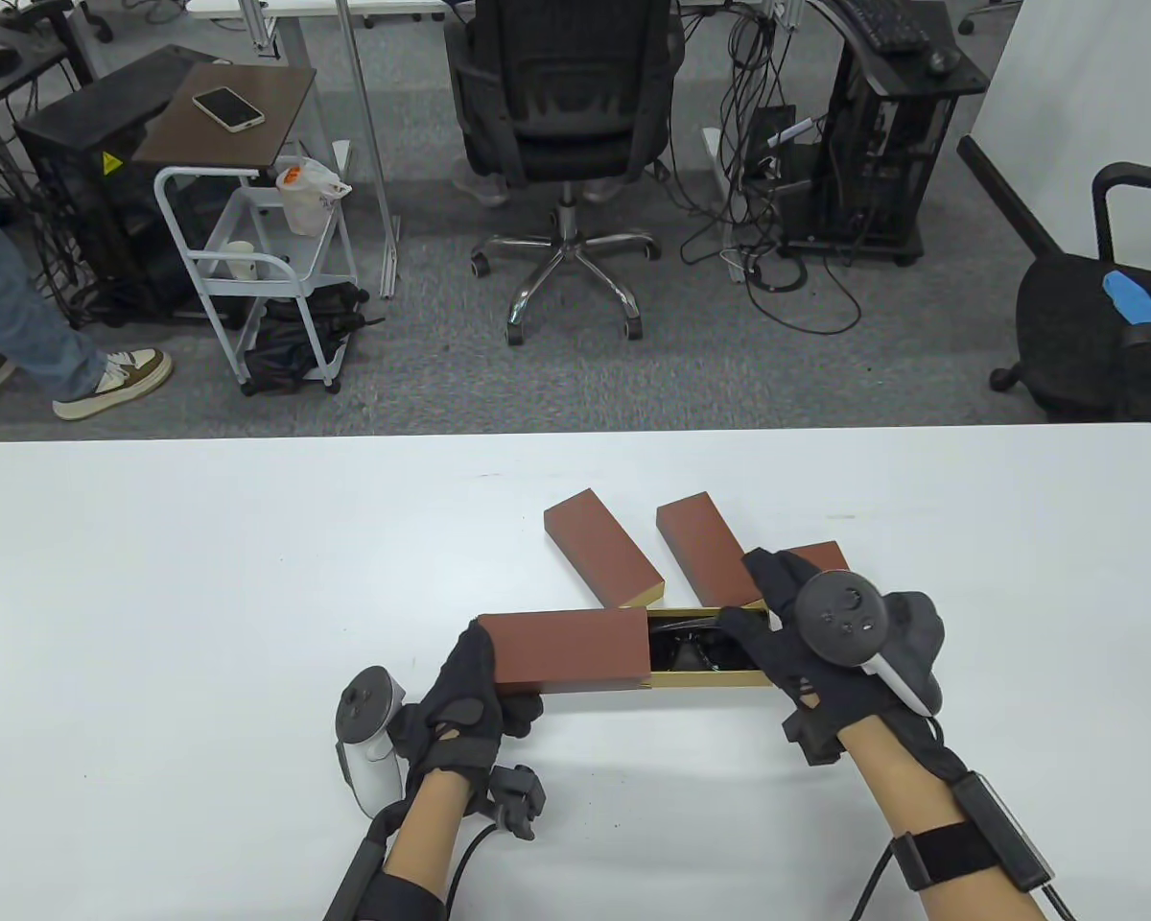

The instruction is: Slide to open storage boxes and store sunglasses

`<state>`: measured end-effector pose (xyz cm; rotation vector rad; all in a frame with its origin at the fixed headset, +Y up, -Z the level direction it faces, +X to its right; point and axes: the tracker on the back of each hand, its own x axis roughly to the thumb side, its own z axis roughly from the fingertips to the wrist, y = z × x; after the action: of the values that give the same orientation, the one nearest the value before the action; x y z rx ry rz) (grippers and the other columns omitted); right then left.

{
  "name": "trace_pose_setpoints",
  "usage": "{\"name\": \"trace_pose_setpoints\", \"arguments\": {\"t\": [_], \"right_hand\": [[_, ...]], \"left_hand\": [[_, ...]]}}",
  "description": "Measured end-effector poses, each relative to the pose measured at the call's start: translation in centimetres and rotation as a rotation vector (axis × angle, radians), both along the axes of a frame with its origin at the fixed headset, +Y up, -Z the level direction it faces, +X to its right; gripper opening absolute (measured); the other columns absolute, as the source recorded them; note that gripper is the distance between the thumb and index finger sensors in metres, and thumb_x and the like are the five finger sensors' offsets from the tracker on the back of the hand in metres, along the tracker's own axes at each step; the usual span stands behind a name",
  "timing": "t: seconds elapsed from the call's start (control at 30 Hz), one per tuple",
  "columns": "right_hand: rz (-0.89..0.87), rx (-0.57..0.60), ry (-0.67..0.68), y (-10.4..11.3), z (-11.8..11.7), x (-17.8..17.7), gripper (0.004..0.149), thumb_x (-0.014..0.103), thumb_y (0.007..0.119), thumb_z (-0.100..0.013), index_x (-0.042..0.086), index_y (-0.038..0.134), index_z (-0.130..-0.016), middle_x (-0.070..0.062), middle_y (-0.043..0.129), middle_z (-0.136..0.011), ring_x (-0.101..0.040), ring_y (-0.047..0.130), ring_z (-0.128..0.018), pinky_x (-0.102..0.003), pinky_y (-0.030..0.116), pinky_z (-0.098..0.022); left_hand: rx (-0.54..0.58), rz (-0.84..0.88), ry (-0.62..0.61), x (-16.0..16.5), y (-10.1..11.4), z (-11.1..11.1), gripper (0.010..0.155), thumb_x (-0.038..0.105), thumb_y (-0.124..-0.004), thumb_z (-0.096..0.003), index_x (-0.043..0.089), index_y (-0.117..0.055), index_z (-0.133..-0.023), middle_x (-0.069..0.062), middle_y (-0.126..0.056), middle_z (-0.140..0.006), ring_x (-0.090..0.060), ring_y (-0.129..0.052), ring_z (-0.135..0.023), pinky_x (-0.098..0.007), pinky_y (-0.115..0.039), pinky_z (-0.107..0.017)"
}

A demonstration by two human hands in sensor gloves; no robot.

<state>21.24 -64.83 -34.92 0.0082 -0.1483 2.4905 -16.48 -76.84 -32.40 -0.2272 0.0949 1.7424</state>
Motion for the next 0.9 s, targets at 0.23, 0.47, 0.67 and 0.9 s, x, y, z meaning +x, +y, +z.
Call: {"name": "trace_pose_setpoints", "arguments": {"t": [0.23,0.47,0.67,0.9], "right_hand": [[-0.575,-0.16,0.111,-5.8,-0.4,1.8,0.072,0.067,0.069,-0.033,0.03,0.058,-0.094,-0.019,0.063,-0.099,-0.041,0.089,-0.071,-0.047,0.084,-0.042],[-0.849,-0.117,0.024,-8.2,0.2,2.1,0.067,0.062,0.073,-0.036,0.021,0.068,-0.088,-0.02,0.073,-0.092,-0.037,0.094,-0.062,-0.044,0.087,-0.037],[-0.759,-0.101,-0.045,-8.5,0.7,2.8,0.056,0.053,0.079,-0.037,0.021,0.075,-0.083,-0.019,0.079,-0.087,-0.033,0.099,-0.055,-0.041,0.089,-0.033],[-0.687,-0.079,-0.115,-8.4,1.2,3.1,0.048,0.045,0.082,-0.037,0.023,0.08,-0.079,-0.017,0.082,-0.084,-0.032,0.102,-0.049,-0.04,0.091,-0.028]], "left_hand": [[0.006,0.022,-0.013,0.2,-0.1,0.0,0.076,0.063,-0.05,-0.0506,0.02,-0.036,-0.112,-0.008,-0.085,-0.081,-0.019,-0.096,-0.051,-0.044,-0.081,-0.039],[0.0,-0.001,-0.041,0.8,-0.3,0.1,0.076,0.063,-0.05,-0.0505,0.02,-0.034,-0.112,-0.009,-0.084,-0.082,-0.019,-0.095,-0.052,-0.045,-0.08,-0.04],[-0.001,-0.026,-0.062,1.2,-0.4,0.1,0.076,0.063,-0.05,-0.0504,0.02,-0.035,-0.112,-0.008,-0.084,-0.082,-0.02,-0.095,-0.052,-0.045,-0.08,-0.04],[-0.002,-0.045,-0.091,1.6,-0.7,0.0,0.076,0.062,-0.05,-0.0504,0.021,-0.034,-0.112,-0.008,-0.083,-0.083,-0.021,-0.095,-0.053,-0.046,-0.08,-0.041]]}}
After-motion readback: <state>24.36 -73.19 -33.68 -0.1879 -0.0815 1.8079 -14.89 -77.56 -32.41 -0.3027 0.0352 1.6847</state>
